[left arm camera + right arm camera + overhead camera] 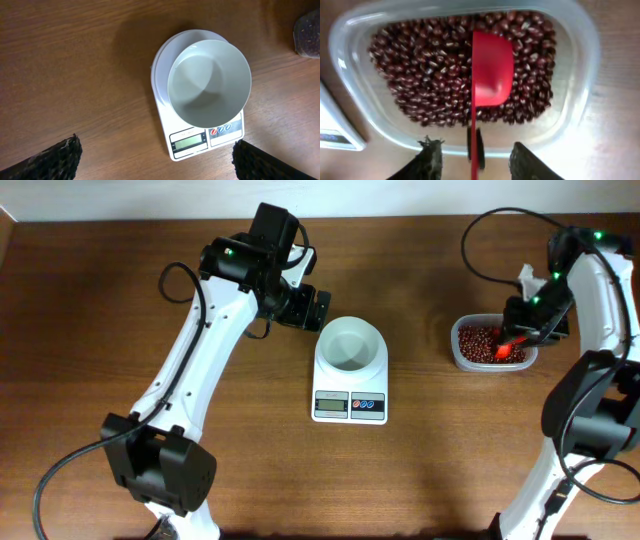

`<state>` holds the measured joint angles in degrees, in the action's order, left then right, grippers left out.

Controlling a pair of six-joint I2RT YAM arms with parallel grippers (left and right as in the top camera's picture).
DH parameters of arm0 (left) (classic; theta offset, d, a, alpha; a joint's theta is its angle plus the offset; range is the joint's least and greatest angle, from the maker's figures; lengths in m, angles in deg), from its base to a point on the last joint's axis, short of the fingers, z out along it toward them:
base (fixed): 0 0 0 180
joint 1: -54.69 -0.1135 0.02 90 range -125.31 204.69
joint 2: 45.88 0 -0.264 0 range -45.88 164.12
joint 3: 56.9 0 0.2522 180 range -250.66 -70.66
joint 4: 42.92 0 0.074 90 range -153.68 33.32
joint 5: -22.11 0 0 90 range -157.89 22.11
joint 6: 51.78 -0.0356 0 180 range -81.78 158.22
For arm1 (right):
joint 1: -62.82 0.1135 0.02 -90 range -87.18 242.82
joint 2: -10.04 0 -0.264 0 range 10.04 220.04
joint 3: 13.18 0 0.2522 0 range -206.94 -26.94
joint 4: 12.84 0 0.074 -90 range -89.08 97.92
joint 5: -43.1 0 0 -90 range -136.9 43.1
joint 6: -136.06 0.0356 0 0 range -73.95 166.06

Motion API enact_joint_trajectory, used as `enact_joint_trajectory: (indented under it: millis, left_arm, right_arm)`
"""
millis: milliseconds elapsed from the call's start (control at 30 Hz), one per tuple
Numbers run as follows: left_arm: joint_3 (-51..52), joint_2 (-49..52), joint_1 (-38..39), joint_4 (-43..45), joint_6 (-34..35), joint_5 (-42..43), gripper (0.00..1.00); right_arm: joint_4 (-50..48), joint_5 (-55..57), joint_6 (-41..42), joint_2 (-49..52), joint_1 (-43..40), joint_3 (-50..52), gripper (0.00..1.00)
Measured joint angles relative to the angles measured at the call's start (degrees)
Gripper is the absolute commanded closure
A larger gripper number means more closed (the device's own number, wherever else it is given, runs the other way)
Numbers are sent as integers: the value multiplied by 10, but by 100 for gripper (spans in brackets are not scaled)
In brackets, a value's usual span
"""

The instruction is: Scoop item into bowl and weigh 50g on scale

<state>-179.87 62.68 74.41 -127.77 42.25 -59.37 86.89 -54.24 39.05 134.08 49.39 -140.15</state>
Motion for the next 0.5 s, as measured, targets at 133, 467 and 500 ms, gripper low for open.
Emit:
enact_joint_trajectory:
  millis: [133, 467, 500]
  left_arm:
    - [0, 0, 0, 0, 0, 0, 1]
    - [1, 0, 1, -9, -3, -2, 100]
    - [4, 0, 3, -12, -3, -2, 100]
  right_arm:
    - [87, 0, 7, 0, -1, -107, 32]
    - [110, 76, 108, -167, -5, -141, 31]
    - [109, 80, 116, -181, -5, -138, 31]
